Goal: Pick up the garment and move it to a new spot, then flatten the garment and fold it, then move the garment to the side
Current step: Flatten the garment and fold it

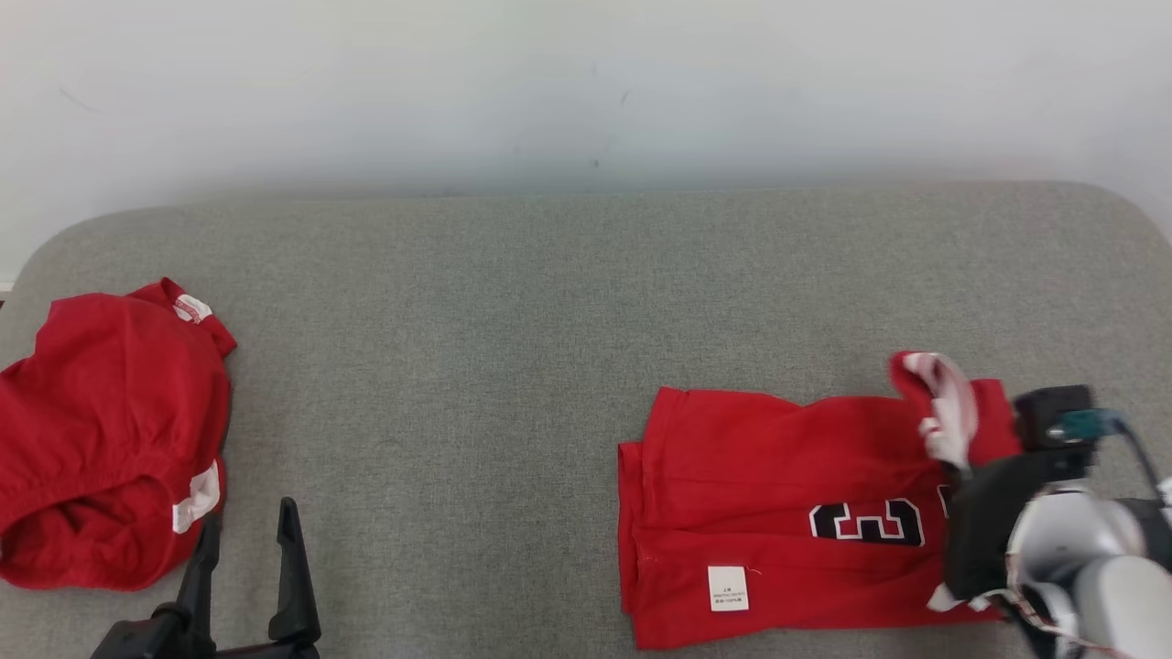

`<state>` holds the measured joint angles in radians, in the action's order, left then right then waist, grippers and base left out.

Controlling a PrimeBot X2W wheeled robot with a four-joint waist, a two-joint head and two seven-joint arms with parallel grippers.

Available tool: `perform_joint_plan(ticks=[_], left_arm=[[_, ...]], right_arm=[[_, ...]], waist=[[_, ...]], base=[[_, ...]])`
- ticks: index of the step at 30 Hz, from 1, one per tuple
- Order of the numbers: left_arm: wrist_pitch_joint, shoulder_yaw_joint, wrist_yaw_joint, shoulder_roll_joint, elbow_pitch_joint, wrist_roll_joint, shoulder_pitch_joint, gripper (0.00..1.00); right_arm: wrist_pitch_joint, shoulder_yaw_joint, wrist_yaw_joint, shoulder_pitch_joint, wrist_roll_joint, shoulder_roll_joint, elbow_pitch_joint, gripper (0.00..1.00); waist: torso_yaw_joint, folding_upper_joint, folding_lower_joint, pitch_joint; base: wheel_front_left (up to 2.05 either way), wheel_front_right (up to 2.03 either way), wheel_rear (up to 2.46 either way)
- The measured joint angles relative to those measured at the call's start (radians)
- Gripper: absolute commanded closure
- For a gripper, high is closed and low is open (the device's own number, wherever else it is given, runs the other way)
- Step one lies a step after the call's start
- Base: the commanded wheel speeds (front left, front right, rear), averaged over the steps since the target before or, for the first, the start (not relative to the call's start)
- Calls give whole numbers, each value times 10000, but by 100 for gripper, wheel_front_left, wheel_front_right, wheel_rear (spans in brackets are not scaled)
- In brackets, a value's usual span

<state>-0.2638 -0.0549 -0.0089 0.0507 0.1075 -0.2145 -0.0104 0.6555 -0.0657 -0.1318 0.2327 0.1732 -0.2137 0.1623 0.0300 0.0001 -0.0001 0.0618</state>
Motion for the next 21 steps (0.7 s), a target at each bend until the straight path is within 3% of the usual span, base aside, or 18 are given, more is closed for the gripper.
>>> perform_joint_plan(ticks=[4,10,20,21], left_arm=[[-2,-31,12,-4,-35,-13,-59,0],[0,81,42,-2,-36,-56,-93,0],[-2,420,46,-6,73,-88,-85,0],[0,433,73,-4,86,-98,-88,0]], right_arm=[[142,1511,0,50,401,380,-134,100],[127,3003,0,832,646,817,779,100],[-259,3894,0,1923,738,1348,2892,100],[-328,3927,0,1966,779,1400,3030,64]], waist=[[22,-1,0,-93],[124,-1,0,-110],[539,0,1,-96],[575,0,1,-102]], base=[[0,0,0],[0,0,0],[0,0,0],[0,0,0]])
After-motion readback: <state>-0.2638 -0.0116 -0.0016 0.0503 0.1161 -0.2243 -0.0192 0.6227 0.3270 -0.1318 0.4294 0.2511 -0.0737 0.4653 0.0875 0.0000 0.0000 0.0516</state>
